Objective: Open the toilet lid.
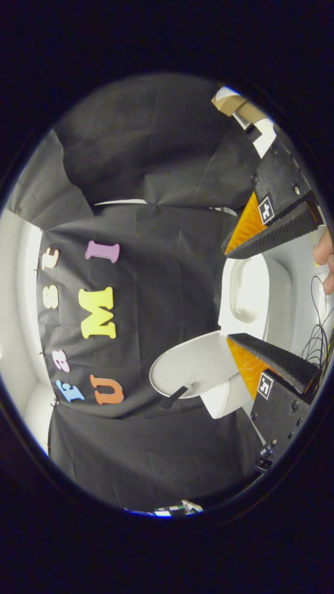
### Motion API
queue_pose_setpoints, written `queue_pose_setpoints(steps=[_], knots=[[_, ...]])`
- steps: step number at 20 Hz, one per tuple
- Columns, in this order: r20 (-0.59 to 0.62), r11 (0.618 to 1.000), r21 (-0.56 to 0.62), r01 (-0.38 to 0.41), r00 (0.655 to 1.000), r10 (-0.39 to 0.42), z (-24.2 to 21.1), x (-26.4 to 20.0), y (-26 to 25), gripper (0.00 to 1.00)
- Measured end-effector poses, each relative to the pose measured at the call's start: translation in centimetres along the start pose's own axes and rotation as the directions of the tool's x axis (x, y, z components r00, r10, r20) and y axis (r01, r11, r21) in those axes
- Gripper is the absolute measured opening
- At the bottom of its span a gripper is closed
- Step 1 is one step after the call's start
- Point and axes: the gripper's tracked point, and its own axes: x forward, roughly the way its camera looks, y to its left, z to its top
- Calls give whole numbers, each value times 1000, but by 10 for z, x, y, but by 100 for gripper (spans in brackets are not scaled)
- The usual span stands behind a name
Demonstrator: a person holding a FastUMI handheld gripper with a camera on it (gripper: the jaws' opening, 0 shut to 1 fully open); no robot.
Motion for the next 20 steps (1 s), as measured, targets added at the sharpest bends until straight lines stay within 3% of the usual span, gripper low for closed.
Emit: queue_pose_setpoints(steps=[8,20], knots=[[53,998,43,35,998,-38,-24,-48,-29,100],[43,998,61,-14,999,11,-57,-79,-31,100]])
